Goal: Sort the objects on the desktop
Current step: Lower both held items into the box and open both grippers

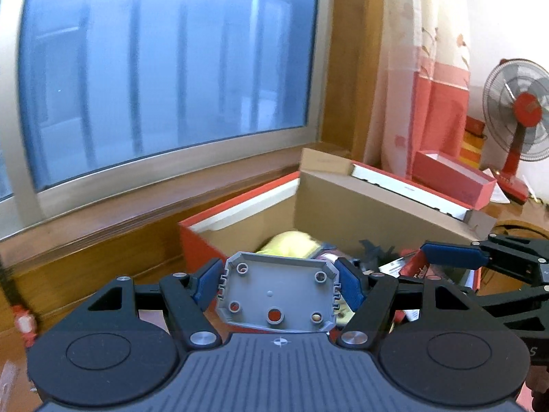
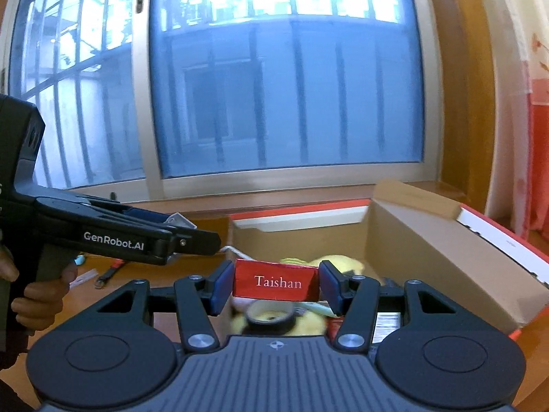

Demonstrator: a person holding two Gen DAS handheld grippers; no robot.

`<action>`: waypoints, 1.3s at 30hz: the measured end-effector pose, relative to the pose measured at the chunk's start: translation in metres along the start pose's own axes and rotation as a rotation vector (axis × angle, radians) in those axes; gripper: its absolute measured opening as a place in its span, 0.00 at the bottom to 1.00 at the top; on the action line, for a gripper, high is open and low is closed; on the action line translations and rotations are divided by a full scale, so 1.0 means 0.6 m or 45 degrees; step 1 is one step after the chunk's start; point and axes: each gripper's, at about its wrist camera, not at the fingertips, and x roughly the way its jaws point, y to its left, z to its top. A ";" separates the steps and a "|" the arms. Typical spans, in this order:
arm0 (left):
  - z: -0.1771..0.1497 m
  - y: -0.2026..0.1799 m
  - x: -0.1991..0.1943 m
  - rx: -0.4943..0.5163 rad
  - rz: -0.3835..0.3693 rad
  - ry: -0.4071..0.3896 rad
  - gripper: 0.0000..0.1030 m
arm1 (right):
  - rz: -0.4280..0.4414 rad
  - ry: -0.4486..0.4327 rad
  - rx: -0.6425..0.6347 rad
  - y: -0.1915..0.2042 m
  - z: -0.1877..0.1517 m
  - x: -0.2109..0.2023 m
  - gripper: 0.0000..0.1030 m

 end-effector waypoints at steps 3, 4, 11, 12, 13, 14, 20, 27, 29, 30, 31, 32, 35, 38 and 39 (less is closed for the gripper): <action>0.009 -0.021 0.021 0.022 -0.017 0.009 0.68 | -0.026 0.006 0.017 -0.026 -0.003 0.003 0.55; 0.011 -0.027 0.028 0.027 -0.022 0.011 0.68 | -0.034 0.009 0.022 -0.034 -0.004 0.004 0.55; 0.017 -0.057 0.066 0.043 -0.054 0.041 0.68 | -0.088 0.026 0.039 -0.078 -0.010 0.011 0.55; 0.017 -0.060 0.071 0.044 -0.058 0.046 0.68 | -0.093 0.030 0.042 -0.083 -0.010 0.013 0.55; 0.017 -0.063 0.076 0.045 -0.062 0.051 0.68 | -0.100 0.033 0.045 -0.089 -0.011 0.014 0.55; 0.017 -0.066 0.081 0.047 -0.066 0.055 0.68 | -0.105 0.034 0.049 -0.094 -0.011 0.015 0.55; 0.017 -0.084 0.104 0.054 -0.088 0.082 0.68 | -0.136 0.044 0.072 -0.119 -0.015 0.014 0.55; 0.011 -0.098 0.120 0.058 -0.103 0.109 0.68 | -0.182 0.061 0.097 -0.138 -0.022 0.012 0.55; 0.009 -0.099 0.122 0.057 -0.100 0.114 0.68 | -0.192 0.066 0.100 -0.141 -0.024 0.012 0.55; 0.009 -0.099 0.123 0.055 -0.101 0.117 0.68 | -0.197 0.070 0.101 -0.142 -0.025 0.013 0.55; 0.008 -0.099 0.123 0.053 -0.101 0.119 0.68 | -0.202 0.074 0.103 -0.144 -0.026 0.014 0.55; 0.007 -0.099 0.124 0.051 -0.102 0.121 0.68 | -0.207 0.078 0.103 -0.144 -0.026 0.014 0.55; 0.006 -0.101 0.124 0.052 -0.102 0.124 0.68 | -0.218 0.087 0.110 -0.147 -0.028 0.014 0.55; 0.004 -0.103 0.123 0.056 -0.104 0.127 0.68 | -0.226 0.090 0.118 -0.149 -0.029 0.017 0.55; 0.004 -0.104 0.123 0.057 -0.104 0.128 0.68 | -0.230 0.093 0.120 -0.150 -0.029 0.019 0.55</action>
